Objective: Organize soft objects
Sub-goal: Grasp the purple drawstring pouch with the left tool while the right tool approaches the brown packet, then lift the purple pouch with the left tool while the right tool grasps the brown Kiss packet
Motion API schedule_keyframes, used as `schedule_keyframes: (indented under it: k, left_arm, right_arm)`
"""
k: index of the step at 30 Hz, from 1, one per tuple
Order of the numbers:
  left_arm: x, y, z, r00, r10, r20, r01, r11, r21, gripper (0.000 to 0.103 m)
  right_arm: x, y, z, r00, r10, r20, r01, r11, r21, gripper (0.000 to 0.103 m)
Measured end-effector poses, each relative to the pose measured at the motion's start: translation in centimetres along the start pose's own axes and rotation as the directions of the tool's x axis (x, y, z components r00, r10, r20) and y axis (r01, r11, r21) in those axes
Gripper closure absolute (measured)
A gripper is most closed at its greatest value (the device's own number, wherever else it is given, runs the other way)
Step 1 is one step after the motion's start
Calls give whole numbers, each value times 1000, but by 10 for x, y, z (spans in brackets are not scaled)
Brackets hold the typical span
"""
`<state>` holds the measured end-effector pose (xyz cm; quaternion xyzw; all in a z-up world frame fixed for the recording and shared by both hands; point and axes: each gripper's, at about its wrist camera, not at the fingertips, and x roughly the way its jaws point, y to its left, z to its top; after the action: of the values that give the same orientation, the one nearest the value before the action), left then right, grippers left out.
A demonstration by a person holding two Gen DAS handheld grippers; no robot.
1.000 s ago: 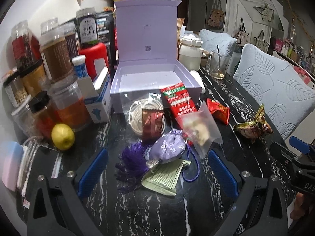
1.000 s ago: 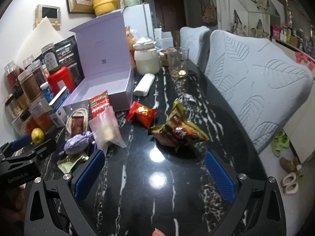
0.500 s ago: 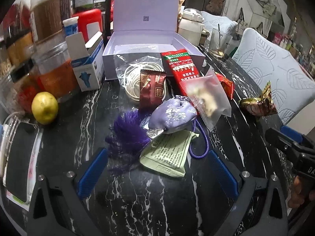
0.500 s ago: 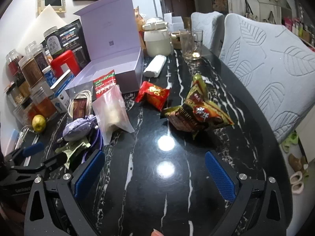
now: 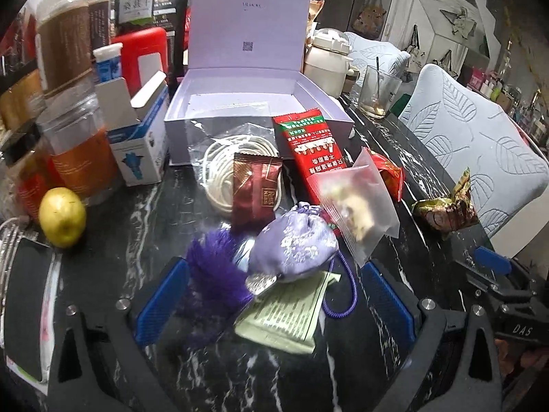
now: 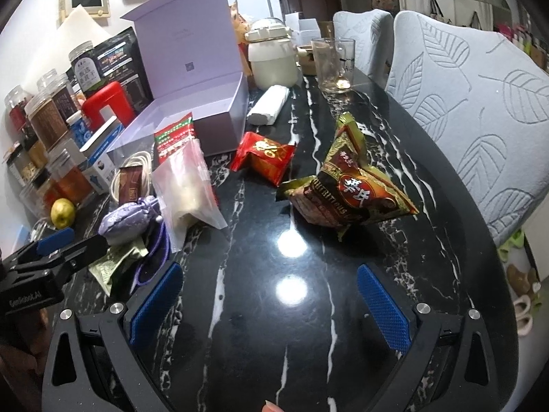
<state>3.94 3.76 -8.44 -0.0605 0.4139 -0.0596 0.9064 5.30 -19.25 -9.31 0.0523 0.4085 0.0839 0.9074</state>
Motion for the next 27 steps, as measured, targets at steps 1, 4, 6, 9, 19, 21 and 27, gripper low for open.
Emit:
schedule_keyframes:
  k: [1,4,6,9,19,21,27]
  left_arm:
    - [4,1,2,1000,-12,-6,12,1000,-13,0]
    - [16,2,6,999,-35,-26,34,999,-37,4]
    - [24,0,9,999,-32,-40,30,999,-38,7]
    - [34,-2,12,998,-40,-56,38,999,-34,12]
    - [54,-11,15,998,-12,-66,13,1000,21,48]
    - [55,-11,17,998,-15,-64,16,1000,21,52]
    - [36,-15,21,1000,-31,-3,31,998,47,54]
  right_arm:
    - [1,-1,1,1000,4,-2,-4,1000,3,0]
    - [3,-6,2,1000,26,5,-26,1000,7,0]
    - [5,-8,5,1000,18,6,-18,1000,0,0]
    - [8,-10,9,1000,-4,8,4,1000,-17,0]
    - [17,-21,12,1000,-20,-14,20,1000,2,0]
    - [18,-22,12,1000,-18,-17,18,1000,8,0]
    - [16,-17,11,1000,-9,-15,9,1000,-2,0]
